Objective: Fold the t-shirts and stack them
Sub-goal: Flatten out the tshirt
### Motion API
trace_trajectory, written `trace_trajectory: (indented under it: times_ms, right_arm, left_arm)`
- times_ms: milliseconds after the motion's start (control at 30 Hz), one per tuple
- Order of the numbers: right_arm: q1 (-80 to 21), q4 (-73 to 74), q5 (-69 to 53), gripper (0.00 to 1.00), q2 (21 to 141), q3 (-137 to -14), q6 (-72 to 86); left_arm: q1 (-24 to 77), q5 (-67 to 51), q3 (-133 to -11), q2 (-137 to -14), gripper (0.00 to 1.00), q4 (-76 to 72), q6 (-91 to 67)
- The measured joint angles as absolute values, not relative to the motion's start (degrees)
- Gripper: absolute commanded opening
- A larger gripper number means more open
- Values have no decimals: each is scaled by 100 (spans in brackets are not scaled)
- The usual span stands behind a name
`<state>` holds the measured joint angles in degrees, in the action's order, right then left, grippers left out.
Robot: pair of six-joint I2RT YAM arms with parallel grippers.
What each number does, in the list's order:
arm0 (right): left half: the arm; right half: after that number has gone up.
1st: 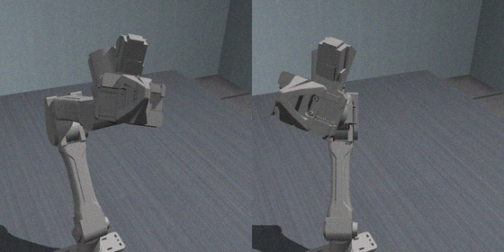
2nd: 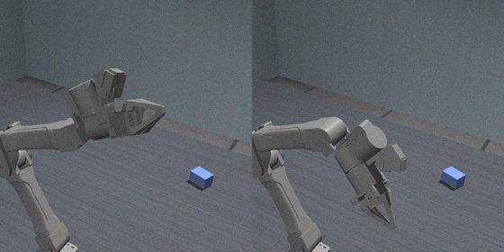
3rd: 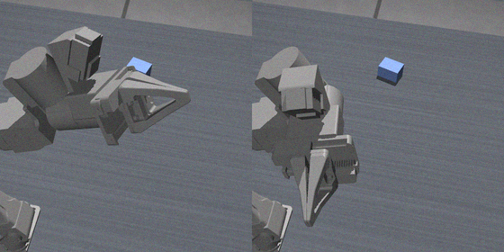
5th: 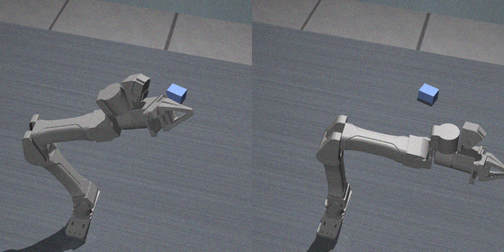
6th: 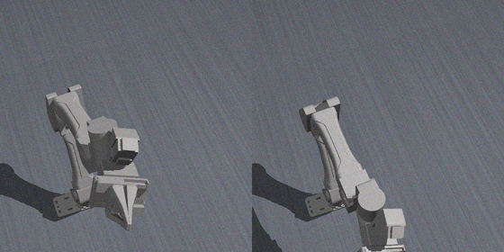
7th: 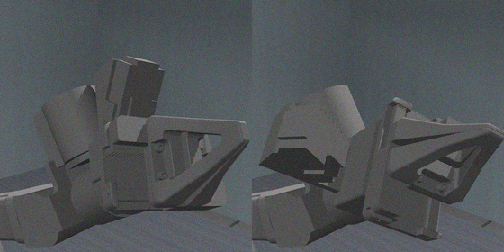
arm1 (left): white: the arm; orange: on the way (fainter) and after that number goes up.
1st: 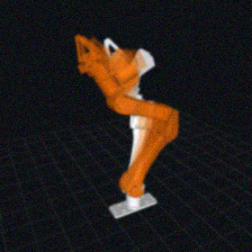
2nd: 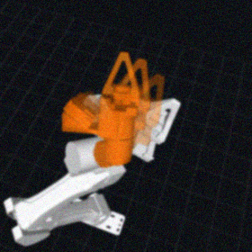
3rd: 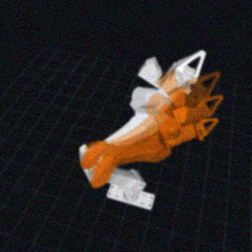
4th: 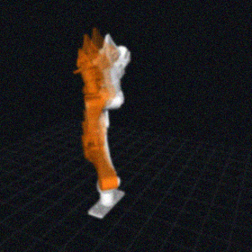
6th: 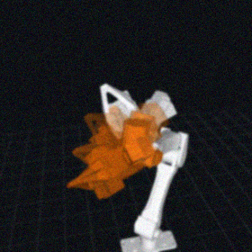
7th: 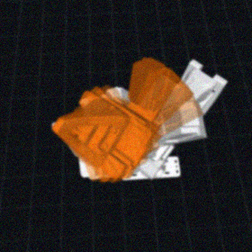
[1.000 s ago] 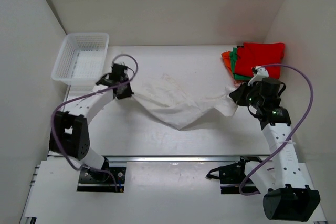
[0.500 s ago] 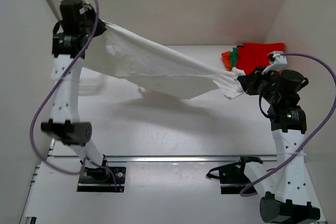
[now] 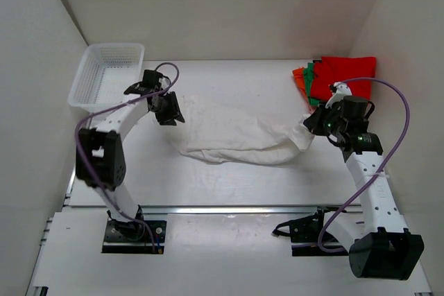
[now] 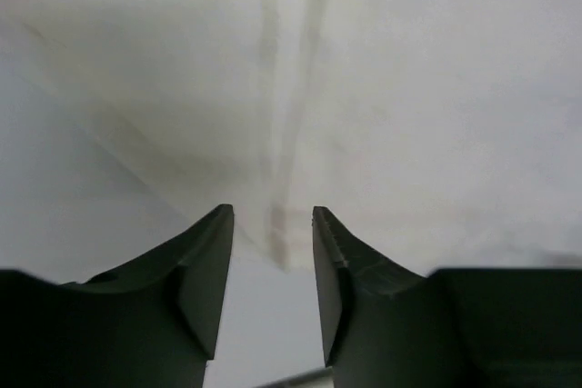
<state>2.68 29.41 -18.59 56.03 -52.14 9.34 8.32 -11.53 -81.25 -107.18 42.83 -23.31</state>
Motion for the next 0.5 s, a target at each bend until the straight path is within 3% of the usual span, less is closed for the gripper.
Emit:
trace_trajectory:
  times_ms: [167,500]
  right_arm:
    - [193,2722,-1793,0,5621,-5085,921]
    - [69,2471,-1826,1,5601,-4692,1037]
  left_arm:
    - [1188,-1955,-6836,-9111,51,3487,-2961]
    - [1785,-1839,-5843,-9369,48,2930,-3715]
